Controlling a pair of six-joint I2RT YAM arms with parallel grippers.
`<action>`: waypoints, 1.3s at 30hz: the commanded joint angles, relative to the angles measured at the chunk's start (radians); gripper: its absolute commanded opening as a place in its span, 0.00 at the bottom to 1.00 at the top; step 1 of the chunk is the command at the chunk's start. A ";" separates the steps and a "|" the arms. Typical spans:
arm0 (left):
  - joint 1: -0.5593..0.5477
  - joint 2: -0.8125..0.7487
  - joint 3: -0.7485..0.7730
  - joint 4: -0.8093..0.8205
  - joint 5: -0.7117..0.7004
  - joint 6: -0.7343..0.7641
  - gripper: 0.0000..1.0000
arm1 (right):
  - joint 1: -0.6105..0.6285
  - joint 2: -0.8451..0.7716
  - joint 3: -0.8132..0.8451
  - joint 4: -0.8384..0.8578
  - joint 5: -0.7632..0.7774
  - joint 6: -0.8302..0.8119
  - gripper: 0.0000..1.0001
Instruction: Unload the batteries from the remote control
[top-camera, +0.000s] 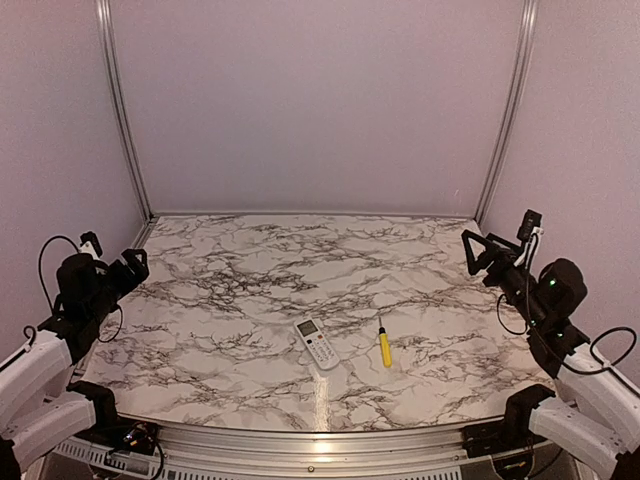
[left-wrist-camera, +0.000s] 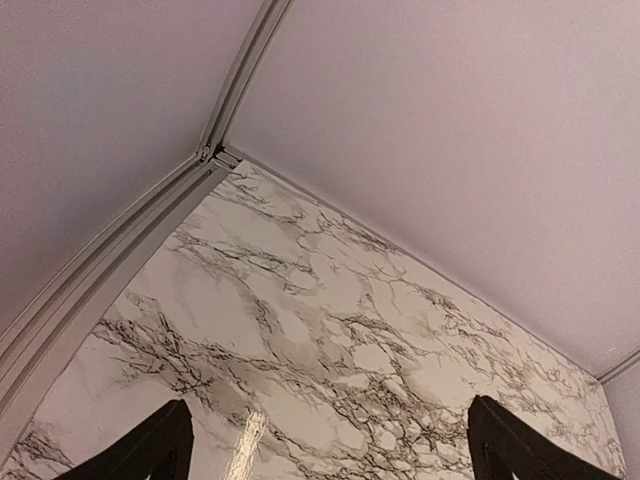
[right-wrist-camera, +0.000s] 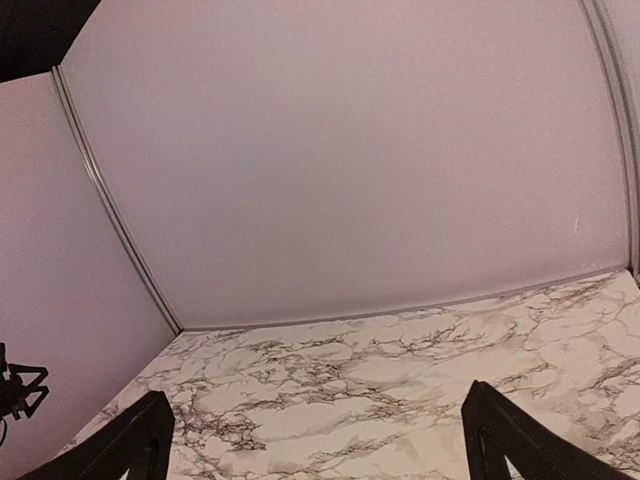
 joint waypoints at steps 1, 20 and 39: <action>-0.096 0.015 0.007 -0.058 -0.004 0.036 0.99 | 0.008 0.065 0.010 0.040 -0.111 0.051 0.99; -0.461 0.190 0.057 -0.057 -0.144 0.046 0.99 | 0.374 0.359 0.238 -0.245 0.183 0.018 0.99; -0.819 0.315 0.093 0.091 -0.388 -0.040 0.99 | 0.731 0.811 0.662 -0.708 0.332 0.092 0.99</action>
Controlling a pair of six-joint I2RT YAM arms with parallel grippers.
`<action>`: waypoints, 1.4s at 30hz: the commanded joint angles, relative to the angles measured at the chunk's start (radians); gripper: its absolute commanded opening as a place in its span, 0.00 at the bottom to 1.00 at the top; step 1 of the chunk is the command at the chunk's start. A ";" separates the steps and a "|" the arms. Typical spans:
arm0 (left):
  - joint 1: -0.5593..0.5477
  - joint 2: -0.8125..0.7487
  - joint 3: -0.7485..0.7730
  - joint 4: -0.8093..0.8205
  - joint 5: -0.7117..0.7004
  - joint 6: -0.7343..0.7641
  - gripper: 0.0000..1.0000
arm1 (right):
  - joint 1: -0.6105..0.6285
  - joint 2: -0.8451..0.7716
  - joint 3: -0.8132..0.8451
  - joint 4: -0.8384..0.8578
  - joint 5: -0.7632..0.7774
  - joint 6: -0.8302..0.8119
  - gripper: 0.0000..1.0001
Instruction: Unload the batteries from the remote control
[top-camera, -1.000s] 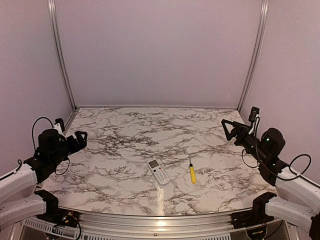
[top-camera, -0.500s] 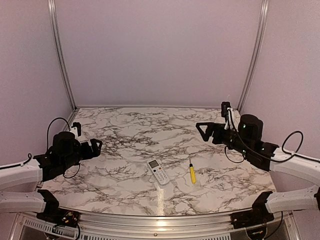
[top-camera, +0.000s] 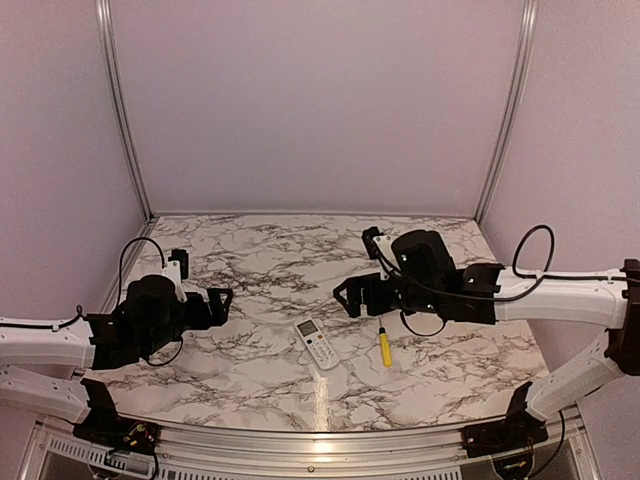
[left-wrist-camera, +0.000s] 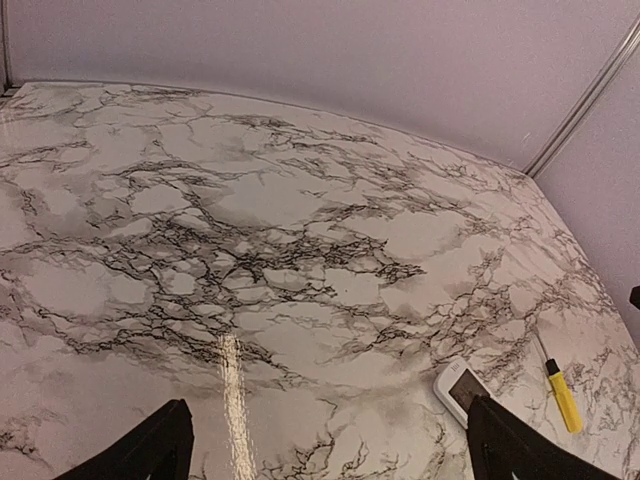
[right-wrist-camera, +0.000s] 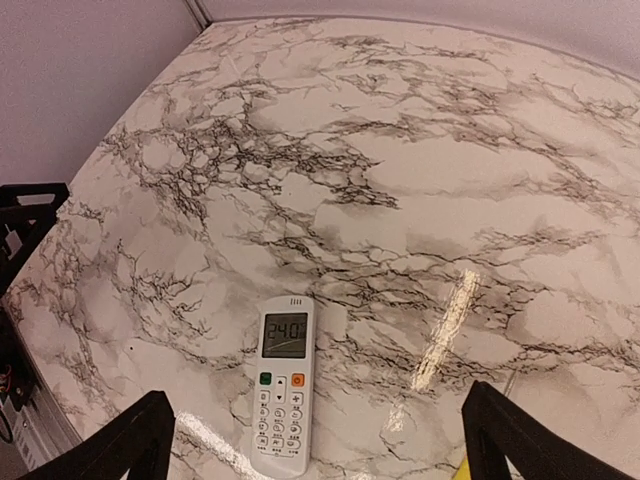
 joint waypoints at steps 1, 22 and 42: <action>-0.052 0.013 0.031 0.037 -0.111 -0.023 0.99 | 0.031 0.105 0.139 -0.189 0.035 0.055 0.99; -0.087 0.063 0.011 0.092 -0.104 -0.060 0.99 | 0.080 0.452 0.432 -0.428 -0.006 0.051 0.96; -0.104 0.040 -0.004 0.058 -0.118 -0.061 0.99 | 0.079 0.799 0.774 -0.640 -0.029 -0.022 0.92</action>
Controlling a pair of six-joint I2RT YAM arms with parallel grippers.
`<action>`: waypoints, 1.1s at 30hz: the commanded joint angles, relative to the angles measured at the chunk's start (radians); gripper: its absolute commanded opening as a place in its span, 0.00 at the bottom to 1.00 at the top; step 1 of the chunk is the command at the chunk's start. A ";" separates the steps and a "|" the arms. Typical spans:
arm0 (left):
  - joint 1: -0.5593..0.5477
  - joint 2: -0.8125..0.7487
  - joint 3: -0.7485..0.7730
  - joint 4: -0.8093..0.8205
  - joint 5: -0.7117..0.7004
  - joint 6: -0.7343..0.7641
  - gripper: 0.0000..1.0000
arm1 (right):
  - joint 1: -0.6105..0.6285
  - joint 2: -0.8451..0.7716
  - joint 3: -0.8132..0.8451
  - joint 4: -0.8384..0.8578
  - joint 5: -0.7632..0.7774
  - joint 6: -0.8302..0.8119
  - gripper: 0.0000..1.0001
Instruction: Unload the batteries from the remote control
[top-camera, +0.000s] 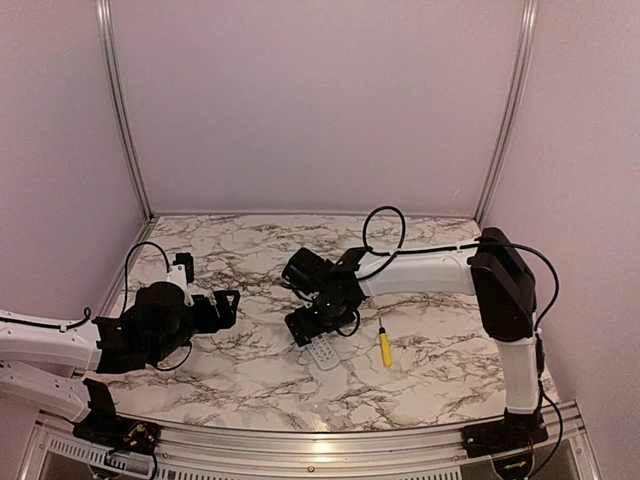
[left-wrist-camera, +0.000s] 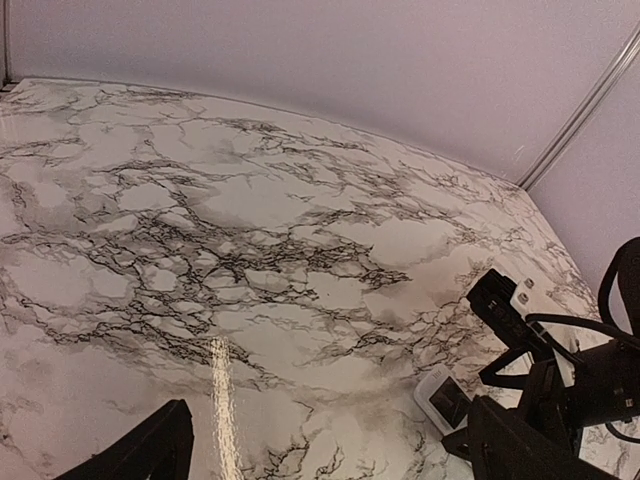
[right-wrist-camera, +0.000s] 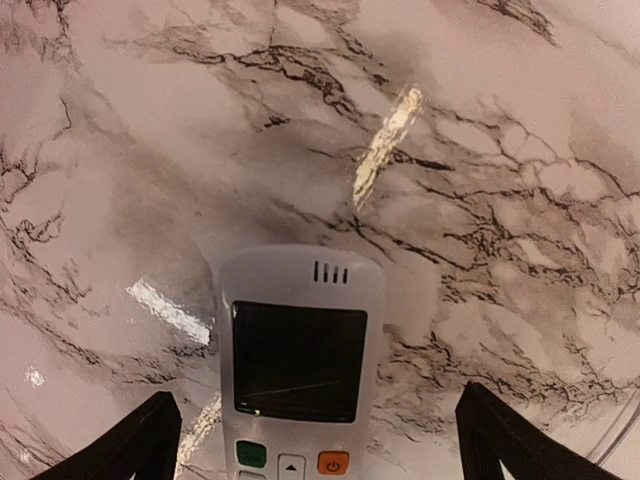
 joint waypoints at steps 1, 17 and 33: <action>-0.006 -0.018 -0.008 -0.016 -0.010 -0.003 0.99 | 0.009 0.029 0.063 -0.061 0.021 -0.007 0.91; -0.007 -0.030 -0.009 -0.020 -0.012 0.000 0.99 | 0.005 0.097 0.100 -0.103 0.001 -0.009 0.65; -0.007 0.003 -0.002 0.055 0.061 0.038 0.99 | -0.023 -0.031 0.022 0.010 0.002 0.028 0.31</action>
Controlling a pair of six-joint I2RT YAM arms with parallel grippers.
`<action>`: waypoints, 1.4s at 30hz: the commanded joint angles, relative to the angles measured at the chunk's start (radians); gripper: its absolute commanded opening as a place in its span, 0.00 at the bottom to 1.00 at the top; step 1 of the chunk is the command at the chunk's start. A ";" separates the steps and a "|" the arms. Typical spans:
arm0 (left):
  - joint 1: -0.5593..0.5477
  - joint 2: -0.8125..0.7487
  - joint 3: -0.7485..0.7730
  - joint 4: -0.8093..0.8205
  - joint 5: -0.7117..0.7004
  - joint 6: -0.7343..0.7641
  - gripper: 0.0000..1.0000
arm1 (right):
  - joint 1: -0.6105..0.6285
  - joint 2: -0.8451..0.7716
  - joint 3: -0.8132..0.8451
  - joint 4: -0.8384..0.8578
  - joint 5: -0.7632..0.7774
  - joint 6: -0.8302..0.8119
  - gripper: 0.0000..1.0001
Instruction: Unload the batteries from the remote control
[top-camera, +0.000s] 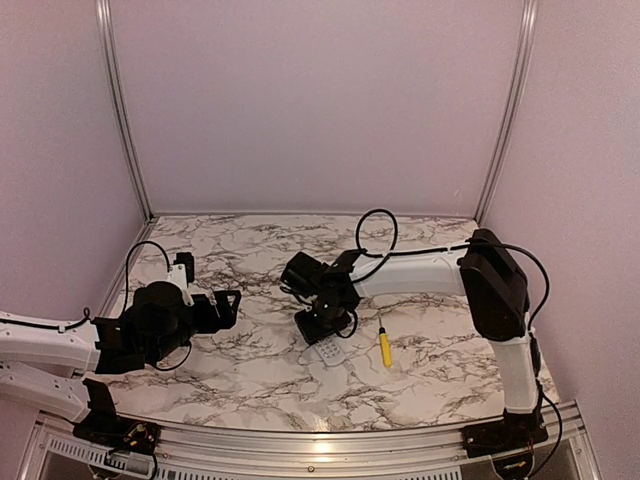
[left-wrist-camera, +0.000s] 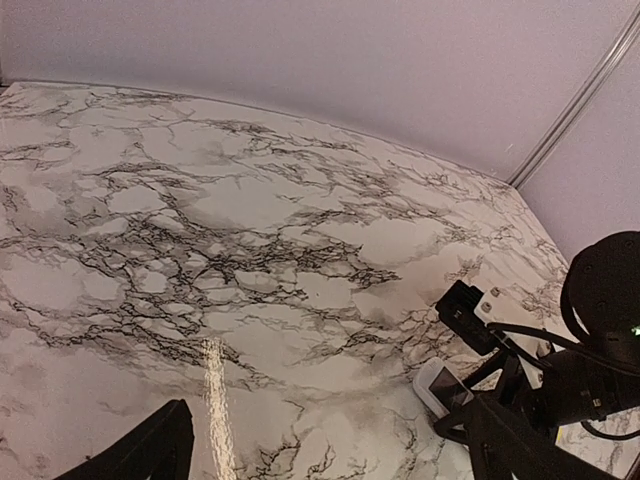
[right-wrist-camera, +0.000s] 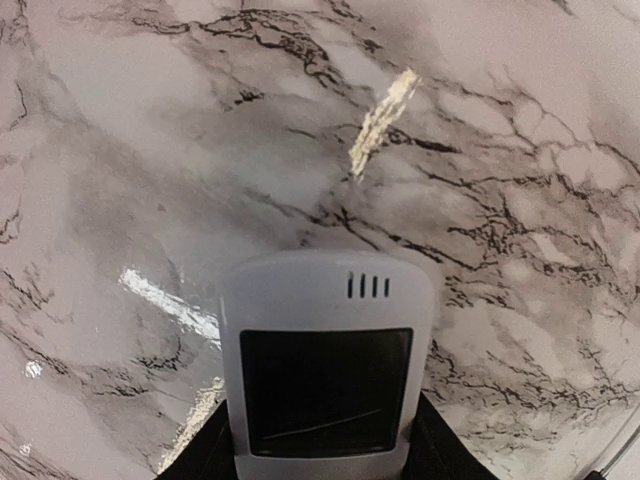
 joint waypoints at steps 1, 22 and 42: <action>-0.006 0.021 0.003 0.058 0.057 0.036 0.99 | -0.012 -0.119 -0.047 0.085 0.010 0.031 0.31; -0.078 0.079 -0.025 0.369 0.364 0.167 0.99 | 0.010 -0.584 -0.477 0.705 -0.205 0.045 0.24; -0.078 0.165 -0.145 0.850 0.742 0.240 0.97 | 0.014 -0.657 -0.544 0.612 -0.648 -0.279 0.25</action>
